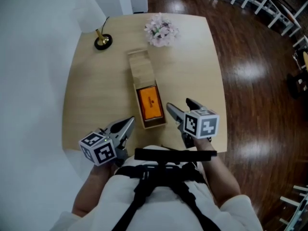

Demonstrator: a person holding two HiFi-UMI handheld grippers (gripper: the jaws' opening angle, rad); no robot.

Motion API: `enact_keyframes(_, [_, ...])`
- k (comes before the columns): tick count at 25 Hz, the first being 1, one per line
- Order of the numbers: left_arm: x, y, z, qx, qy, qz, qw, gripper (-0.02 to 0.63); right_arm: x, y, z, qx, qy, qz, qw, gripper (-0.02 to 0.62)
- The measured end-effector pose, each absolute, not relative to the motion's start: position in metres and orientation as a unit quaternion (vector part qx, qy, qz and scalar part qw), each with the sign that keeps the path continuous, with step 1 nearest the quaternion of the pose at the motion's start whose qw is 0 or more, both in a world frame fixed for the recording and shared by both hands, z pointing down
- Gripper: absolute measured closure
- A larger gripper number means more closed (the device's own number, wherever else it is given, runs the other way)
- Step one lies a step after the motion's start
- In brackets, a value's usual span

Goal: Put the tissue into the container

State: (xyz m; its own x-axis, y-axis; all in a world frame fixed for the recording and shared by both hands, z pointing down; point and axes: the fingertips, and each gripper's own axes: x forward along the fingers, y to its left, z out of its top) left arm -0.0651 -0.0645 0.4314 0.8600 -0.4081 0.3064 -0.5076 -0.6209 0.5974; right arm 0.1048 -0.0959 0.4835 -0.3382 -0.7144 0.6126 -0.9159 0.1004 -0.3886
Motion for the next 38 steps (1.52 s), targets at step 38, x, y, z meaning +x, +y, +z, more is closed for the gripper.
enact_keyframes(38, [-0.038,-0.051,0.431,0.914,-0.202,0.125,0.328,0.612,0.101,-0.039,0.46,0.563,-0.748,0.347,0.057,0.402])
